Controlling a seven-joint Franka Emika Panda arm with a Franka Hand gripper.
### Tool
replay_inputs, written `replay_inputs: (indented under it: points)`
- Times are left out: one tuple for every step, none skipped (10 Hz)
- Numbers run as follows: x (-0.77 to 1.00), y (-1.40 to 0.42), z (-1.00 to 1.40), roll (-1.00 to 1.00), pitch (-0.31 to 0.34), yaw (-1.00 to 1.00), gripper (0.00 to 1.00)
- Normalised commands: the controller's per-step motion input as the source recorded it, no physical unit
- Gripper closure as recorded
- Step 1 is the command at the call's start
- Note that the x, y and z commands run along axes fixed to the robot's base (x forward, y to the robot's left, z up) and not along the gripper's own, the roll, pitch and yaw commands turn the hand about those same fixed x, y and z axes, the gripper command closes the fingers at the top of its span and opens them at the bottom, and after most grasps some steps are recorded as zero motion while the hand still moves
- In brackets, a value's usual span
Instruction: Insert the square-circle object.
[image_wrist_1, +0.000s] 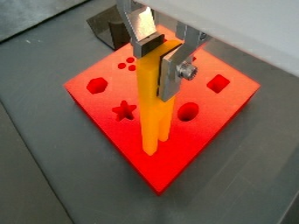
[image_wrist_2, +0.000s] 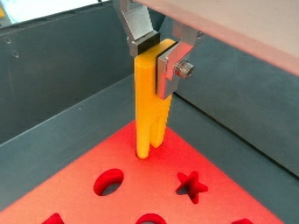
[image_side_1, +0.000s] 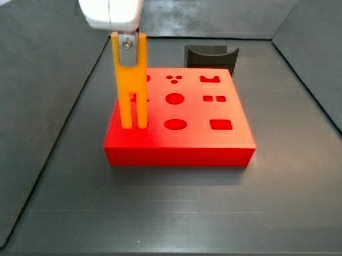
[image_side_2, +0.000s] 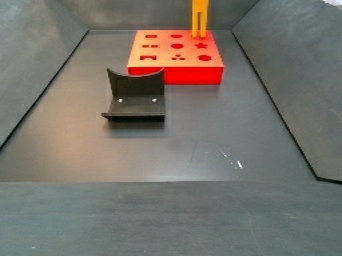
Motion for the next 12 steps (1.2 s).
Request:
replay_inputs:
  points:
    - [0.05,-0.09,-0.52,0.05,-0.037,0.00,1.00]
    - [0.06,-0.07,-0.56,0.07,-0.041,0.00,1.00]
    - [0.19,-0.03,-0.57,0.11,-0.030,0.00,1.00]
    - [0.32,0.00,-0.65,0.14,-0.050,-0.06,1.00]
    - [0.30,0.00,-0.71,0.15,-0.059,-0.06,1.00]
    - [0.16,0.00,-0.74,0.15,-0.084,-0.02,1.00]
    - [0.03,0.00,-0.75,0.15,-0.093,0.00,1.00]
    - [0.00,-0.03,-0.76,0.15,-0.100,0.00,1.00]
    - [-0.11,-0.03,-0.84,0.11,-0.123,0.00,1.00]
    - [-0.16,-0.03,-0.89,0.09,-0.140,0.00,1.00]
    - [0.00,0.00,-0.08,0.00,-0.016,0.00,1.00]
    - [0.00,0.00,0.00,0.00,0.000,0.00,1.00]
